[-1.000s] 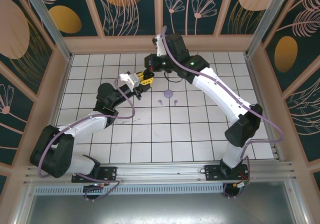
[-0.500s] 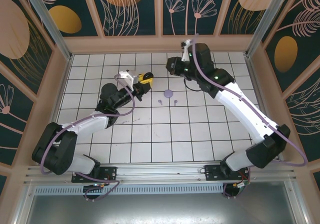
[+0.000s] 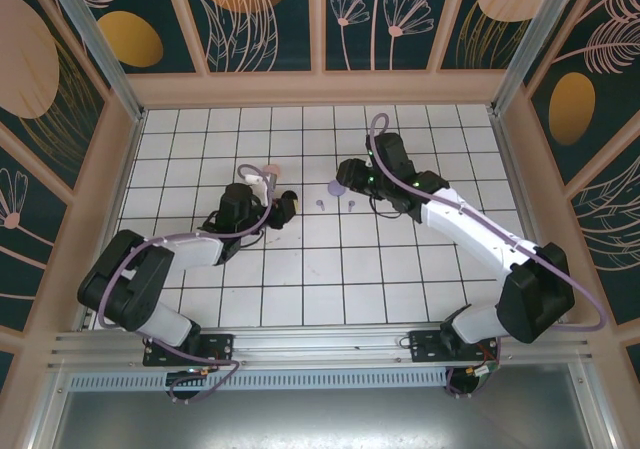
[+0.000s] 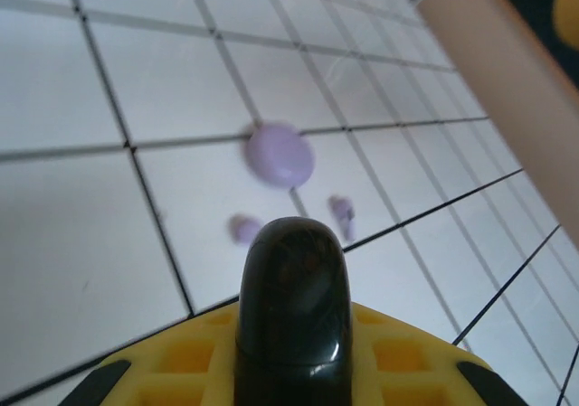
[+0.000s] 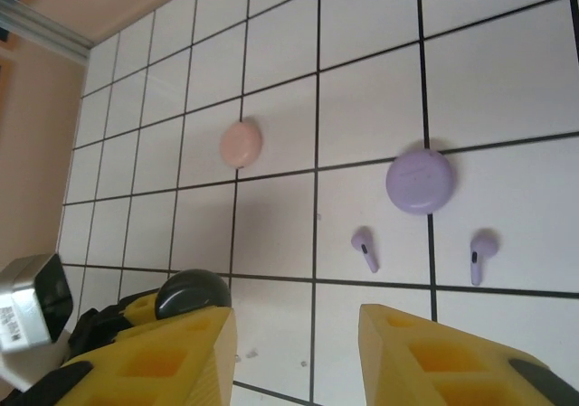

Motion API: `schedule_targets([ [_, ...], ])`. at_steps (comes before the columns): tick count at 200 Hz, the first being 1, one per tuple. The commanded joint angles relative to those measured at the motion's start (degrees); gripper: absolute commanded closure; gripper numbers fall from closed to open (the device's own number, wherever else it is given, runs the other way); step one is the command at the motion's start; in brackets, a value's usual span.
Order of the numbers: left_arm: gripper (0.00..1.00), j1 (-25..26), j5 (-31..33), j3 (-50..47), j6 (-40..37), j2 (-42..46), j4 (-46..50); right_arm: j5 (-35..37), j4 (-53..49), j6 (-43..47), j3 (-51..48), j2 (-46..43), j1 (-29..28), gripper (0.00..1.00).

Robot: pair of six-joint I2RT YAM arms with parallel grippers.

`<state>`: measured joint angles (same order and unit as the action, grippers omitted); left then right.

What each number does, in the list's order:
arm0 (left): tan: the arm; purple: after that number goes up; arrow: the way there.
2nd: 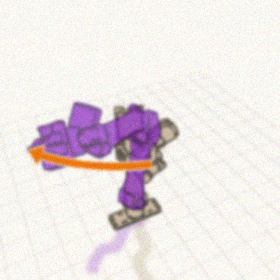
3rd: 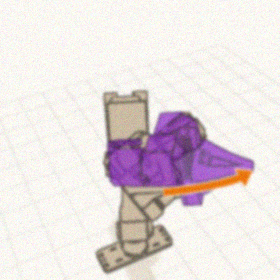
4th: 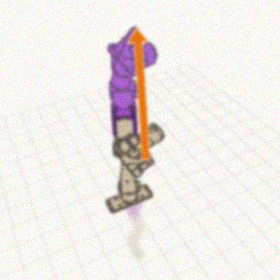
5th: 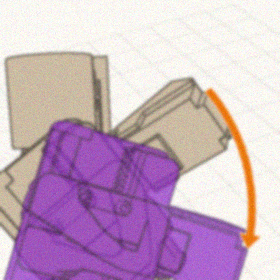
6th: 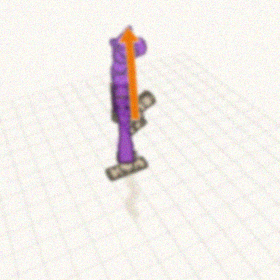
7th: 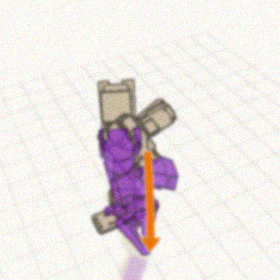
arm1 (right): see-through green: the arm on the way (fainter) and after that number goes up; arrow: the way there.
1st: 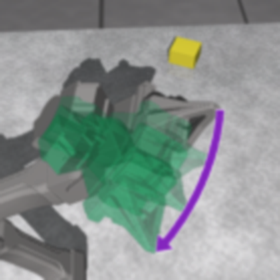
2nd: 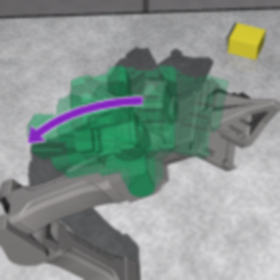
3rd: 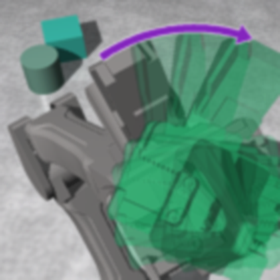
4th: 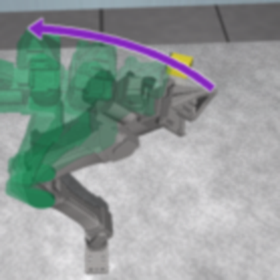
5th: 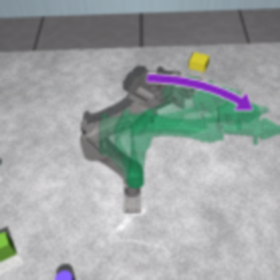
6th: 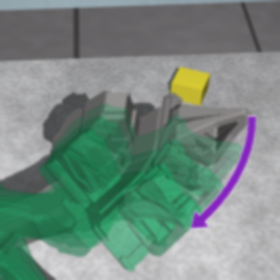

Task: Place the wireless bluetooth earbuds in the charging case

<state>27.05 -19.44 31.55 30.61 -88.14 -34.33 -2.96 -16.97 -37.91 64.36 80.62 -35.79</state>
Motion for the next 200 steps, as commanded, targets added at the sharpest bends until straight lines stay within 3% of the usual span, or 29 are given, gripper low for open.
schedule_targets([
  [1,0.94,-1.2,1.6,2.1,2.1,-1.6,5.9,2.1,3.5,-1.9,-1.3,-0.5,-1.2,0.57],
  [54,0.89,-6.0,-1.4,3.8,1.8,-8.4,8.6,3.6,2.8,-2.2,-1.2,-0.2,-2.9,0.55],
  [84,0.7,-7.7,-2.2,5.1,0.4,-9.7,11.6,3.6,1.9,-2.0,-0.2,0.7,-3.1,0.51],
  [135,0.42,-9.6,3.1,6.5,-1.5,-7.8,18.1,7.0,-2.6,-0.5,4.3,3.8,-2.9,0.35],
  [200,0.38,-10.4,15.0,11.2,-6.4,4.1,26.5,8.4,-8.6,2.0,13.2,12.4,-1.2,0.29],
])
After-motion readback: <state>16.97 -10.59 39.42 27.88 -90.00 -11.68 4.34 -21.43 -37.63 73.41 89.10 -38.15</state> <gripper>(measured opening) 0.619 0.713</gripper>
